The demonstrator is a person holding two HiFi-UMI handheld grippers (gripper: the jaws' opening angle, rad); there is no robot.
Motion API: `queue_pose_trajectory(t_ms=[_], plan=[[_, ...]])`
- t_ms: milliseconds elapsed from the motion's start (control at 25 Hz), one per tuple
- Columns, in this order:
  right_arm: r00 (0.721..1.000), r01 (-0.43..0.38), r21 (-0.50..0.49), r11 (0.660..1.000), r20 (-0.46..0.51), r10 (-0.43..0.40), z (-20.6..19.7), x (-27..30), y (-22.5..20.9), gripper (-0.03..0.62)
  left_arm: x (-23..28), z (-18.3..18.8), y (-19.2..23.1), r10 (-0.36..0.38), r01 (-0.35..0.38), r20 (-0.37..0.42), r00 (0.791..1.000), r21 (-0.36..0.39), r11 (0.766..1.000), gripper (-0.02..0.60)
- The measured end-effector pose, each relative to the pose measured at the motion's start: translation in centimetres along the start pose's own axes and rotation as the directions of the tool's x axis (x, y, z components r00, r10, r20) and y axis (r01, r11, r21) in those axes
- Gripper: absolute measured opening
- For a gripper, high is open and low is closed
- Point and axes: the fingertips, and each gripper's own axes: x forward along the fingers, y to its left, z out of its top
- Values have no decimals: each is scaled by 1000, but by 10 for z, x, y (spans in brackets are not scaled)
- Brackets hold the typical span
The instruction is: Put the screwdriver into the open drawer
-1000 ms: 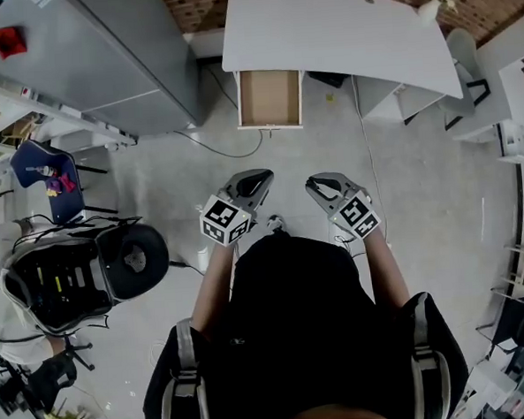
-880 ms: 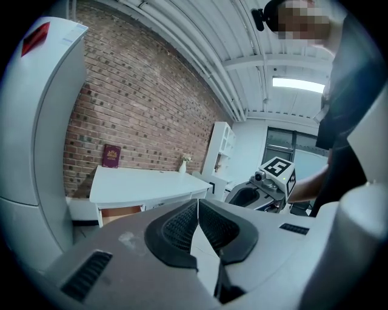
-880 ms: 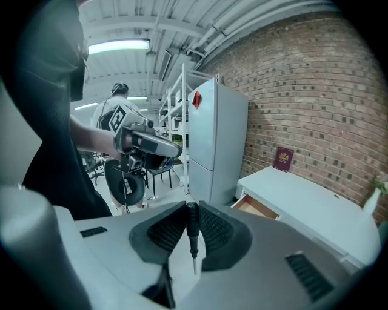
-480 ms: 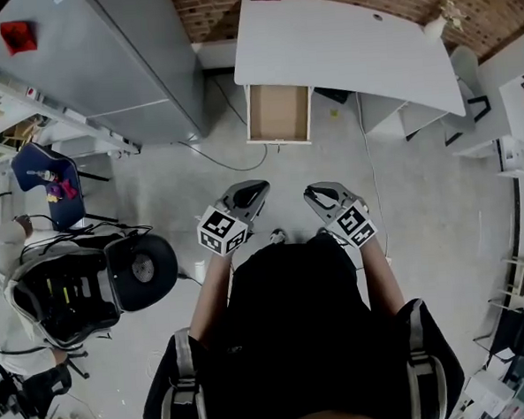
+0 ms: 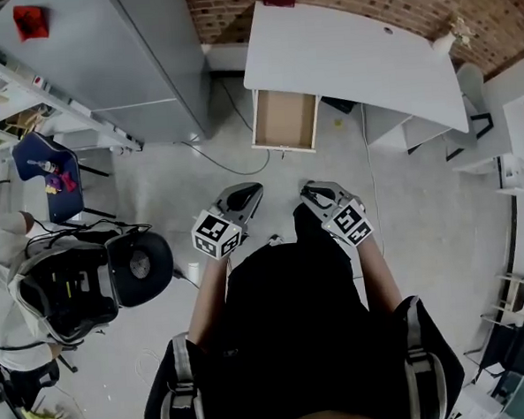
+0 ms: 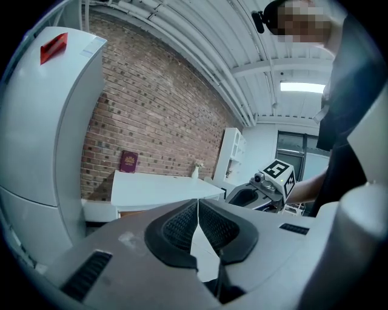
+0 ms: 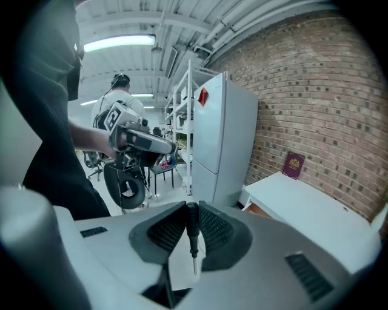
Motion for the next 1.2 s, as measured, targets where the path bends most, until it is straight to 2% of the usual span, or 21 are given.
queue_pose_trajectory(t_ms=[320,680,1200], plan=[[999,-45,-26,999,-8,45,3,17,-19,120,0,3,18,64,-64,13,998,-21,998,17],[996,-92,-39,995,-16,92,6,33,-56,120,23,14,43,108,-107,16,994,-40,993,17],[981,-183,-26,983,-64,181,-8,64,-124,120,71,13,78,151,-155,-43,988,-92,984,17]])
